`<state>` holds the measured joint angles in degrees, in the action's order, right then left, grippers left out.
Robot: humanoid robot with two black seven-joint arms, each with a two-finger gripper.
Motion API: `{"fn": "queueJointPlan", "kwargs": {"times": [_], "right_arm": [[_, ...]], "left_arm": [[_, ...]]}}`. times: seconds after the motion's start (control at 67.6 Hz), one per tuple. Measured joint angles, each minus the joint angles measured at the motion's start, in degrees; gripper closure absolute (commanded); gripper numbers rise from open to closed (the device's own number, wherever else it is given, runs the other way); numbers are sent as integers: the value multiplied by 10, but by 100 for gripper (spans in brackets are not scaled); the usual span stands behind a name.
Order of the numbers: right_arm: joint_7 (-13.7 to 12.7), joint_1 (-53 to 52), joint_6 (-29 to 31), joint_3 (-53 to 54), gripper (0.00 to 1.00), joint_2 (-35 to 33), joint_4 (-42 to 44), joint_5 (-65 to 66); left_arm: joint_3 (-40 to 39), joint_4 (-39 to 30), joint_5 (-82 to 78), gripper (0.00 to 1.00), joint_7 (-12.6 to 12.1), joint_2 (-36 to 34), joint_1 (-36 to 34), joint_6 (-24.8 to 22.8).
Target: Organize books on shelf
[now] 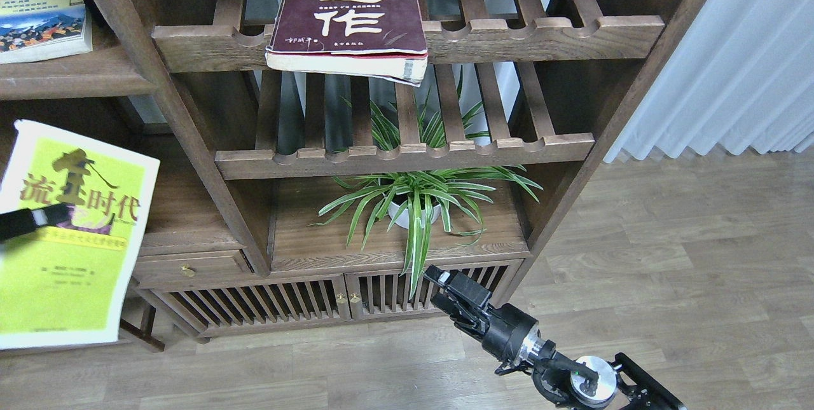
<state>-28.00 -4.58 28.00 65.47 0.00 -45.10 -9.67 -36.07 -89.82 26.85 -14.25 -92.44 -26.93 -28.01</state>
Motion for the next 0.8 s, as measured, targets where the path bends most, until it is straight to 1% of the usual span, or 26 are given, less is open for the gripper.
{"fn": "queueJointPlan", "kwargs": {"times": [0.03, 0.044, 0.104, 0.178, 0.222, 0.355, 0.414, 0.503, 0.666, 0.755, 0.799], "right_arm": [[0, -2, 0, 1, 0, 0, 1, 0], [0, -3, 0, 2, 0, 0, 3, 0], [0, -5, 0, 2, 0, 0, 3, 0], [0, -5, 0, 3, 0, 0, 5, 0], [0, -6, 0, 3, 0, 0, 6, 0], [0, -6, 0, 3, 0, 0, 8, 0], [0, -6, 0, 3, 0, 0, 10, 0], [0, -6, 0, 3, 0, 0, 14, 0], [0, -6, 0, 3, 0, 0, 18, 0], [0, -6, 0, 4, 0, 0, 19, 0], [0, -6, 0, 4, 0, 0, 19, 0]], "left_arm": [[0, 2, 0, 99, 0, -6, -11, 0], [-1, 6, 0, 99, 0, -15, -36, 0], [-3, 9, 0, 99, -1, -20, -56, 0], [-1, 23, 0, 100, -5, -21, -98, 0], [1, 35, 0, 100, -13, -21, -121, 0], [4, 77, -1, 100, -54, -17, -184, 0], [4, 94, -1, 100, -65, -15, -210, 0], [4, 116, -1, 100, -71, -14, -237, 0], [5, 152, -2, 100, -72, -9, -259, 0], [5, 179, -3, 100, -76, 6, -272, 0], [5, 191, -4, 100, -82, 18, -279, 0]]}}
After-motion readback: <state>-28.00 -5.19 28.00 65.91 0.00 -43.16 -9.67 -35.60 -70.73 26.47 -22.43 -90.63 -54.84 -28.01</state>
